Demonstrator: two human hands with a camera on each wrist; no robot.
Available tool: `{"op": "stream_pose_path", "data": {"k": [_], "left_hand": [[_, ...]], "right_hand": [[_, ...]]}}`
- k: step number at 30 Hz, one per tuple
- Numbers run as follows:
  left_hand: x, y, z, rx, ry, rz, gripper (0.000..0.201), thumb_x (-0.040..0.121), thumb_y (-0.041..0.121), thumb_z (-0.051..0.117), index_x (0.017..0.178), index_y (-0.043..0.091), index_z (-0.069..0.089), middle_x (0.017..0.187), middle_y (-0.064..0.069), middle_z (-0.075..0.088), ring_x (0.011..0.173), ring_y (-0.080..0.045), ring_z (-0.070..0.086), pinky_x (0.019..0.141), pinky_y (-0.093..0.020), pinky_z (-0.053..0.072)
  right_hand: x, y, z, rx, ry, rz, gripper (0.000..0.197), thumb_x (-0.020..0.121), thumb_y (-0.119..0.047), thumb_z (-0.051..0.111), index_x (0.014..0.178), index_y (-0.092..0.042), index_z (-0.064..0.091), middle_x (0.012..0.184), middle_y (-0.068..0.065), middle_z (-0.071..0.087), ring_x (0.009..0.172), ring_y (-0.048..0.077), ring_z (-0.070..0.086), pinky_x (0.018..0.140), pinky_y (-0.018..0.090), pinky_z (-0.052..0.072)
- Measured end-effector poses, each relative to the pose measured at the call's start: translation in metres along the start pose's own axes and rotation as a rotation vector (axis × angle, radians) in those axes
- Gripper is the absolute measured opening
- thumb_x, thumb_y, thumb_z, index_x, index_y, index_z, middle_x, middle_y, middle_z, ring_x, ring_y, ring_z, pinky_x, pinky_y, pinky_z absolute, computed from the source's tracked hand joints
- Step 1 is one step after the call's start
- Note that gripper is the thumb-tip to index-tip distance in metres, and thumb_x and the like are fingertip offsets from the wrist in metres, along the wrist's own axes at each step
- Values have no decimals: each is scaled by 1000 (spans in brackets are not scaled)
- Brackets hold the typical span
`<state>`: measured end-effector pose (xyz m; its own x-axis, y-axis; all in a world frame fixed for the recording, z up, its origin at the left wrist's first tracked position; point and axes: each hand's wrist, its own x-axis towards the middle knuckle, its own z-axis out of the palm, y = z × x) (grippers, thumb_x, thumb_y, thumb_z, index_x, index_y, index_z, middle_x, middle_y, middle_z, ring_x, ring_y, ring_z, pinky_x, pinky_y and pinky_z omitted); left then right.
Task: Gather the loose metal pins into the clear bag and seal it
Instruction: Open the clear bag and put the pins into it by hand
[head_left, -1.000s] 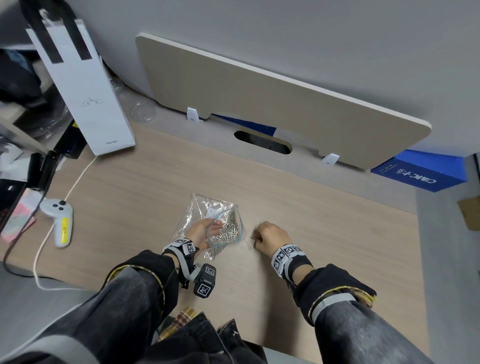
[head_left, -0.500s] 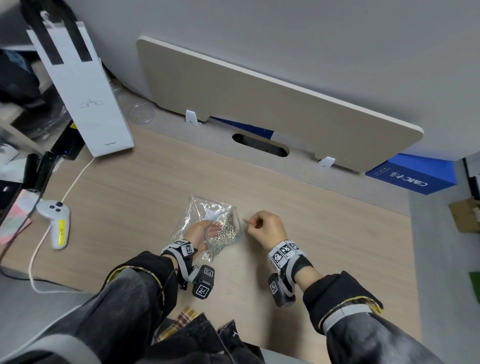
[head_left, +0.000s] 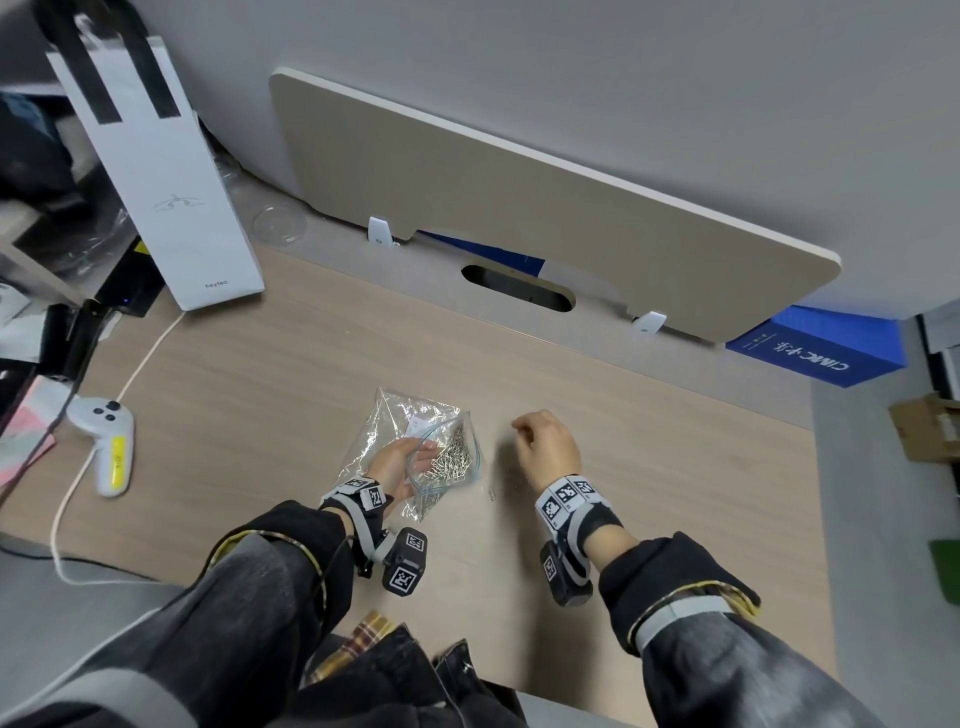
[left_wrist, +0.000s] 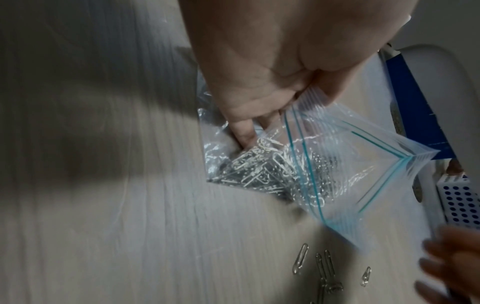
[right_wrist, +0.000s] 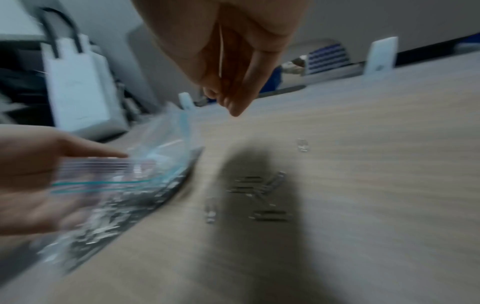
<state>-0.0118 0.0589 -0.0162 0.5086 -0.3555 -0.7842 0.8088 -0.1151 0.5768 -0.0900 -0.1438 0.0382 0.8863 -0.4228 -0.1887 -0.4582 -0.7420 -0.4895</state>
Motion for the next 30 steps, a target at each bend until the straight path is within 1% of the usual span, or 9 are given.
{"op": "stream_pose_path", "data": {"k": [2,4,12,16,18,21,23,25,30], "left_hand": [[0,0,0,3,6,3,26,97,22,45,109,7,62,113,-8,66,116,-28,55,103,-54,43],[1,-1,1,4,15,5,27,97,23,45,110,6,61,114,-9,65,116,-29,55,103,-56,42],[6,-4,-1,14,22,1,30,97,24,45,113,5,62,113,-8,66,119,-30,54,106,-58,39],[5,-2,1,25,20,4,36,97,24,45,119,1,60,112,-6,67,120,-29,53,106,-56,38],[6,-2,0,25,20,-1,35,96,25,45,119,2,61,109,-5,67,123,-30,53,104,-52,41],[7,-3,-2,4,7,-3,26,95,25,47,106,8,65,105,-5,68,127,-34,51,94,-46,46],[8,-3,-2,6,4,4,25,95,25,46,102,10,65,108,-6,68,125,-33,53,102,-52,43],[7,-3,-2,11,-1,7,25,96,24,45,103,10,64,111,-7,67,123,-31,53,104,-58,41],[5,-2,1,9,-5,9,25,97,23,44,104,9,63,107,-6,66,128,-34,49,103,-56,43]], "right_hand": [[3,23,0,-100,-48,155,28,90,-8,46,112,-8,62,119,10,55,106,31,56,82,37,49],[1,35,3,-231,-149,182,34,85,-2,44,116,-9,57,125,9,48,111,32,48,79,39,49],[-13,43,19,-311,-291,-101,44,81,4,48,120,-13,59,123,3,49,114,26,44,78,34,48],[-22,47,20,-158,-256,-78,44,81,2,46,116,-19,61,115,2,55,109,24,50,85,37,48],[-24,51,16,-156,-203,-31,33,84,-6,49,111,-20,61,112,2,55,109,24,50,80,35,49],[-25,54,16,-247,-261,-26,28,86,-24,60,113,-19,60,115,1,52,113,22,48,80,34,48],[-25,52,19,-274,-287,-36,33,84,-33,64,113,-19,60,117,1,51,113,21,46,81,34,48],[-26,49,23,-297,-287,-57,36,83,-37,65,113,-18,60,116,1,51,112,21,47,80,33,47],[-28,49,27,-332,-263,-96,31,86,-33,62,110,-14,62,114,3,54,111,24,50,79,33,47]]}}
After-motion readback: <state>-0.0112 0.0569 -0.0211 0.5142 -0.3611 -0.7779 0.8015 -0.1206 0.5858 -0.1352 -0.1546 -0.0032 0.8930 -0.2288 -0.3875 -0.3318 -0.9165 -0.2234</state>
